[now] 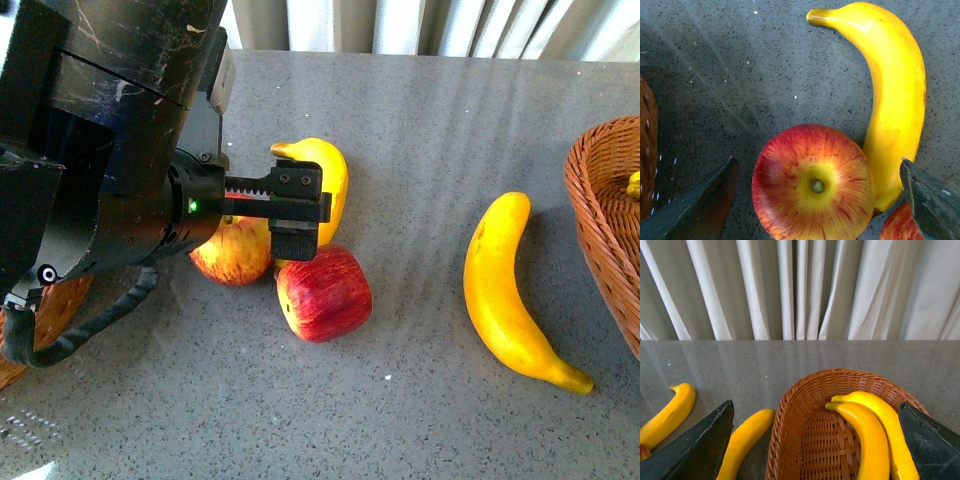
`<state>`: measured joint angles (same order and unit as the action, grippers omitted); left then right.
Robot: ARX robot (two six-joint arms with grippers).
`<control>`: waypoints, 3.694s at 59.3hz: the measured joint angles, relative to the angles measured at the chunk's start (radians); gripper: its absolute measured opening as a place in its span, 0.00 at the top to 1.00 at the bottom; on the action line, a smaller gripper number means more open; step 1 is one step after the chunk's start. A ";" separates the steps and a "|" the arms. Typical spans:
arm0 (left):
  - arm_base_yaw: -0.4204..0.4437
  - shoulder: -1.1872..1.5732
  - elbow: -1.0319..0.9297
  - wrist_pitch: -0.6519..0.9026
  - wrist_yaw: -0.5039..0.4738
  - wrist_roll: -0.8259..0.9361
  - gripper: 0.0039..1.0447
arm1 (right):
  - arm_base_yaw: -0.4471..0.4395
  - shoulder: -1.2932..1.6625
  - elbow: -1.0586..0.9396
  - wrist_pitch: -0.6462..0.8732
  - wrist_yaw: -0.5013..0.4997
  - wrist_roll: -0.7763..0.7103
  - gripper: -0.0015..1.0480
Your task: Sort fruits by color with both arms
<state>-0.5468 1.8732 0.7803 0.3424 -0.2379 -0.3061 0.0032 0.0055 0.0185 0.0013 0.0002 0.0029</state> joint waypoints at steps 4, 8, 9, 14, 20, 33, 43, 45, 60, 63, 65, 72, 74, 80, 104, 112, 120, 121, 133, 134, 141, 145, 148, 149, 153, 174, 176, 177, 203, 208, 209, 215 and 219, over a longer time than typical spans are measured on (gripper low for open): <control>0.003 0.006 0.001 0.000 -0.007 0.002 0.09 | 0.000 0.000 0.000 0.000 0.000 0.000 0.09; 0.006 0.011 0.001 0.000 -0.018 0.002 0.09 | 0.000 0.000 0.000 0.000 0.000 0.000 0.09; 0.006 0.012 0.001 0.000 -0.018 0.002 0.09 | 0.000 0.000 0.000 0.000 0.000 0.000 0.09; 0.007 0.014 0.001 0.001 -0.032 0.005 0.09 | 0.000 0.000 0.000 0.000 0.000 0.000 0.09; 0.008 0.015 0.001 0.001 -0.036 0.006 0.09 | 0.000 0.000 0.000 0.000 0.000 0.000 0.09; 0.011 0.037 0.001 0.001 -0.038 0.006 0.09 | 0.000 0.000 0.000 0.000 0.000 0.000 0.09; 0.011 0.045 0.001 0.001 -0.035 0.007 0.09 | 0.000 0.000 0.000 0.000 0.000 0.000 0.09; 0.012 0.047 0.001 0.001 -0.035 0.008 0.09 | 0.000 0.000 0.000 0.000 0.000 0.000 0.09; 0.013 0.077 0.001 0.001 -0.036 0.013 0.09 | 0.000 0.000 0.000 0.000 0.000 0.000 0.09; 0.013 0.078 0.001 0.001 -0.036 0.014 0.09 | 0.000 0.000 0.000 0.000 0.000 0.000 0.09; 0.013 0.078 0.001 0.001 -0.037 0.014 0.09 | 0.000 0.000 0.000 0.000 0.000 0.000 0.09; 0.013 0.078 0.001 0.001 -0.051 0.026 0.09 | 0.000 0.000 0.000 0.000 0.000 0.000 0.09; 0.013 0.078 0.001 0.001 -0.051 0.031 0.15 | 0.000 0.000 0.000 0.000 0.000 0.000 0.09; 0.012 0.078 0.001 0.001 -0.059 0.036 0.28 | 0.000 0.000 0.000 0.000 0.000 0.000 0.09; 0.000 0.042 -0.015 0.029 -0.123 0.073 0.31 | 0.000 0.000 0.000 0.000 0.000 0.000 0.09; -0.002 -0.094 -0.030 0.074 -0.186 0.133 0.31 | 0.000 0.000 0.000 0.000 0.000 0.000 0.09; 0.055 -0.187 -0.048 0.080 -0.246 0.163 0.31 | 0.000 0.000 0.000 0.000 0.000 0.000 0.09; 0.061 -0.188 -0.050 0.080 -0.248 0.163 0.31 | 0.000 0.000 0.000 0.000 0.000 0.000 0.09; 0.224 -0.169 -0.129 0.125 -0.267 0.190 0.31 | 0.000 0.000 0.000 0.000 0.000 0.000 0.09; 0.231 -0.168 -0.131 0.126 -0.267 0.191 0.31 | 0.000 0.000 0.000 0.000 0.000 0.000 0.09; 0.297 -0.141 -0.161 0.143 -0.255 0.195 0.31 | 0.000 0.000 0.000 0.000 0.000 0.000 0.09; 0.314 -0.126 -0.173 0.158 -0.243 0.203 0.31 | 0.000 0.000 0.000 0.000 0.000 0.000 0.09; 0.319 -0.119 -0.182 0.166 -0.235 0.209 0.23 | 0.000 0.000 0.000 0.000 0.000 0.000 0.09; 0.320 -0.118 -0.184 0.169 -0.234 0.209 0.20 | 0.000 0.000 0.000 0.000 0.000 0.000 0.09; 0.323 -0.117 -0.191 0.176 -0.234 0.213 0.09 | 0.000 0.000 0.000 0.000 0.000 0.000 0.09; 0.129 -0.266 -0.212 0.182 -0.077 0.232 0.09 | 0.000 0.000 0.000 0.000 0.000 0.000 0.09; 0.101 -0.269 -0.212 0.187 -0.051 0.231 0.09 | 0.000 0.000 0.000 0.000 0.000 0.000 0.09; 0.082 -0.270 -0.212 0.190 -0.032 0.231 0.09 | 0.000 0.000 0.000 0.000 0.000 0.000 0.09; -0.137 -0.172 -0.211 0.293 0.166 0.297 0.09 | 0.000 0.000 0.000 0.000 0.000 0.000 0.09; -0.149 -0.152 -0.210 0.302 0.192 0.317 0.09 | 0.000 0.000 0.000 0.000 0.000 0.000 0.09; -0.150 -0.149 -0.210 0.304 0.195 0.322 0.09 | 0.000 0.000 0.000 0.000 0.000 0.000 0.09; -0.152 -0.124 -0.207 0.319 0.227 0.352 0.09 | 0.000 0.000 0.000 0.000 0.000 0.000 0.09; -0.152 -0.106 -0.202 0.329 0.236 0.375 0.09 | 0.000 0.000 0.000 0.000 0.000 0.000 0.09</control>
<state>-0.6987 1.7668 0.5785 0.6716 -0.0021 0.0689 0.0032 0.0055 0.0185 0.0013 0.0002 0.0025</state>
